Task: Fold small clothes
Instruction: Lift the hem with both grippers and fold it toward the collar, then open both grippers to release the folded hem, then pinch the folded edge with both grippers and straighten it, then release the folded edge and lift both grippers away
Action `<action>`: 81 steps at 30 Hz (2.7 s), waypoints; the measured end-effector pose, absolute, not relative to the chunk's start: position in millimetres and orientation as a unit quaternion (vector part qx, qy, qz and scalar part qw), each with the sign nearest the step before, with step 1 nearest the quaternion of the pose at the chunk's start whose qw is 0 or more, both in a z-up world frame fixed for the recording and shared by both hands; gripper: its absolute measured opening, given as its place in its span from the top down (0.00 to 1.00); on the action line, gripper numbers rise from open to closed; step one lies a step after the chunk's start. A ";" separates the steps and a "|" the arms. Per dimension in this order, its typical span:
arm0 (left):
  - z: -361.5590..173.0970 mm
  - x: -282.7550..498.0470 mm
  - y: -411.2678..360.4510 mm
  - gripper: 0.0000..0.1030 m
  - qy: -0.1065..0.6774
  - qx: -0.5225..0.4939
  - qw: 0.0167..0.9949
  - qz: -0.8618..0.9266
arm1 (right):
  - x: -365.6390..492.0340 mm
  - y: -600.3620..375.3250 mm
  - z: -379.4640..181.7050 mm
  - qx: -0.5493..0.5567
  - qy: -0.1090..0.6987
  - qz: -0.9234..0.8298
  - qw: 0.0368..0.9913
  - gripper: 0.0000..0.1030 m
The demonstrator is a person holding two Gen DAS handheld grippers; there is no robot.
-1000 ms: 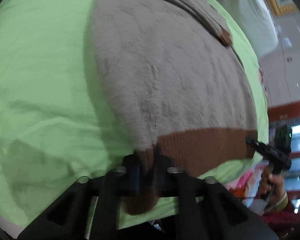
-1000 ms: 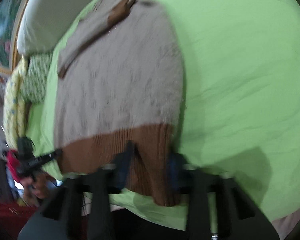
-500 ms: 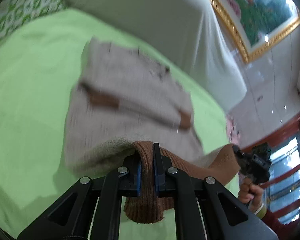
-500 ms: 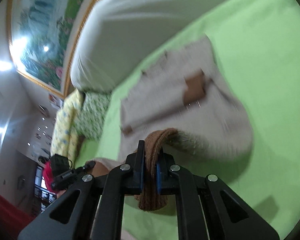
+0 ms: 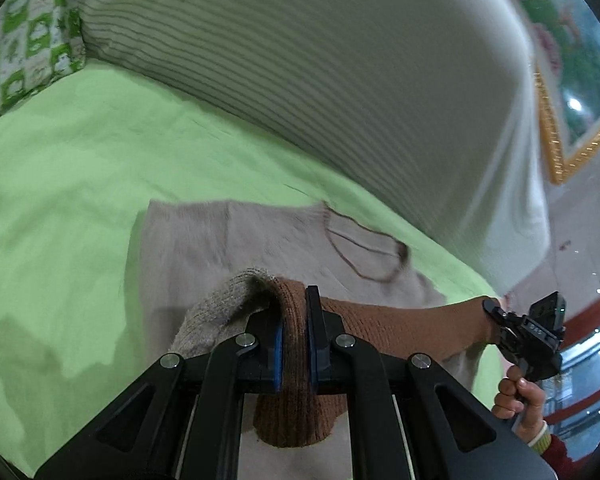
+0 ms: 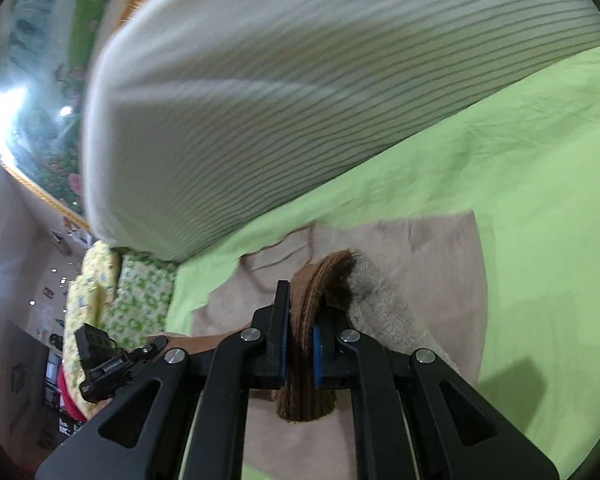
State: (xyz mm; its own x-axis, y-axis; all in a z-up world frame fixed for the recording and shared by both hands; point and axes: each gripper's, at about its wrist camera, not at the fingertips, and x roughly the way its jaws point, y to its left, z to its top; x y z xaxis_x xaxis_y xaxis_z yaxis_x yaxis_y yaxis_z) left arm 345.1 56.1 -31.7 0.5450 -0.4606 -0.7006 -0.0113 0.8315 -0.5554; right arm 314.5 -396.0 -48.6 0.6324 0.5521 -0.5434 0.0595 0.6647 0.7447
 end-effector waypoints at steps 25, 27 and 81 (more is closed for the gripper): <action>-38.6 353.1 74.1 0.38 0.446 -0.254 0.857 -0.049 | 336.1 -433.9 -66.1 0.414 0.403 0.066 0.814 0.42; -33.4 336.9 73.8 0.38 0.449 -0.242 0.858 -0.055 | 317.4 -435.9 -58.0 0.402 0.400 0.070 0.820 0.42; -25.1 241.3 -10.3 0.47 0.476 -0.165 0.848 -0.162 | 256.7 -353.2 -45.9 0.249 0.443 0.127 0.852 0.63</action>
